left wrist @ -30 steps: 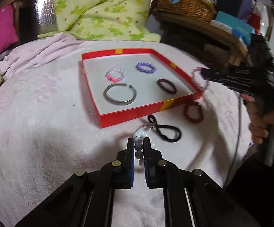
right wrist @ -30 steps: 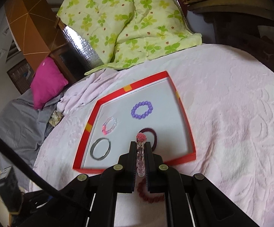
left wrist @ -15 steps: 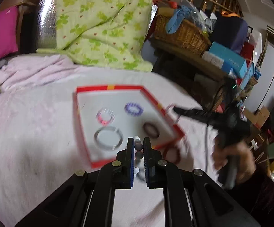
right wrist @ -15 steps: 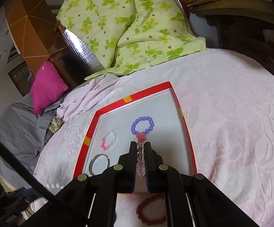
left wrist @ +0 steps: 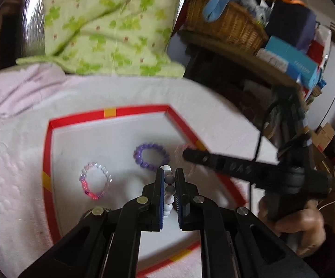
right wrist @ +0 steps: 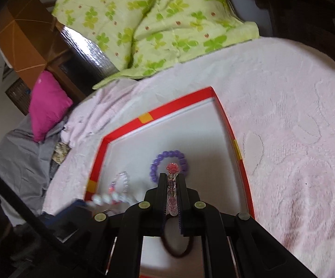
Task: Organize jewelry
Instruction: 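Carry the pearl bracelet into the tray with the left tool while the right carries the crystal bracelet there, then open both tools and withdraw them from the tray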
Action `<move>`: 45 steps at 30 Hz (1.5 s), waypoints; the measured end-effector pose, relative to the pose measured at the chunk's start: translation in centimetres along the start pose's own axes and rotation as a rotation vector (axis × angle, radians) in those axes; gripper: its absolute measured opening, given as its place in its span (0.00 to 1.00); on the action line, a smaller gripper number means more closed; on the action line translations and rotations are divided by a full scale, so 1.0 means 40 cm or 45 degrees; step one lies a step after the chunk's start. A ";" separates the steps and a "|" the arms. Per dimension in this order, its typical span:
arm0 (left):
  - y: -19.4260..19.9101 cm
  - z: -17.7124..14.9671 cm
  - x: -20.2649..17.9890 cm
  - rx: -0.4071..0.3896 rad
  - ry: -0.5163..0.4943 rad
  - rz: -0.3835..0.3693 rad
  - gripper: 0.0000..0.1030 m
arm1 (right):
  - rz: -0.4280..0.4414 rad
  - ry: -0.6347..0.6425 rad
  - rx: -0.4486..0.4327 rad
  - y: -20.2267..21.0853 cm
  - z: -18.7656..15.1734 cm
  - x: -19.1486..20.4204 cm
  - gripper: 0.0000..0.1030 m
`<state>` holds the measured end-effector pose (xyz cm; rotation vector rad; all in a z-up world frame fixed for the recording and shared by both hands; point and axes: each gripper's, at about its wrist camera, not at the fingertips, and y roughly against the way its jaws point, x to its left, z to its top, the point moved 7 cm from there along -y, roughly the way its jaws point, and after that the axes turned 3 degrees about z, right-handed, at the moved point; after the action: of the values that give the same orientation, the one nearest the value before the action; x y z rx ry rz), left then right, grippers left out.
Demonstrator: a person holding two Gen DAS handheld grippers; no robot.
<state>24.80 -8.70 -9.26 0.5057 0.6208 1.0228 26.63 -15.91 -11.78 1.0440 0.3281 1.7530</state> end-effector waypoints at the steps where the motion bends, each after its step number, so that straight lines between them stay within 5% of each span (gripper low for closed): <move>1: -0.010 -0.004 0.005 0.006 0.001 0.004 0.09 | -0.003 -0.012 0.006 -0.009 0.003 -0.006 0.08; 11: -0.049 -0.024 0.036 0.017 -0.033 0.086 0.12 | -0.080 -0.059 0.031 -0.050 0.012 -0.051 0.11; 13: -0.042 -0.027 0.033 0.014 -0.059 0.113 0.33 | -0.080 -0.075 0.012 -0.036 0.017 -0.053 0.16; 15: -0.023 -0.030 0.036 -0.013 -0.078 0.161 0.55 | -0.082 -0.082 -0.009 -0.014 0.020 -0.052 0.36; 16: -0.012 -0.029 0.039 -0.034 -0.085 0.181 0.56 | -0.082 -0.084 -0.024 -0.005 0.023 -0.050 0.48; 17: -0.007 -0.027 0.042 -0.039 -0.089 0.191 0.56 | -0.079 -0.081 -0.053 0.012 0.027 -0.046 0.49; 29: 0.188 -0.072 0.150 -0.164 0.037 0.426 0.65 | -0.012 -0.095 -0.172 0.188 0.000 -0.024 0.49; 37: 0.307 -0.200 0.167 -0.182 0.094 0.522 0.68 | -0.011 -0.191 -0.243 0.293 -0.057 -0.070 0.49; 45: 0.344 -0.300 0.111 -0.139 -0.027 0.612 0.73 | 0.002 -0.161 -0.184 0.352 -0.207 -0.059 0.49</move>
<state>9.70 2.47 -10.02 0.5829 0.4274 1.4947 11.63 -22.11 -8.74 1.0444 0.1192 1.6770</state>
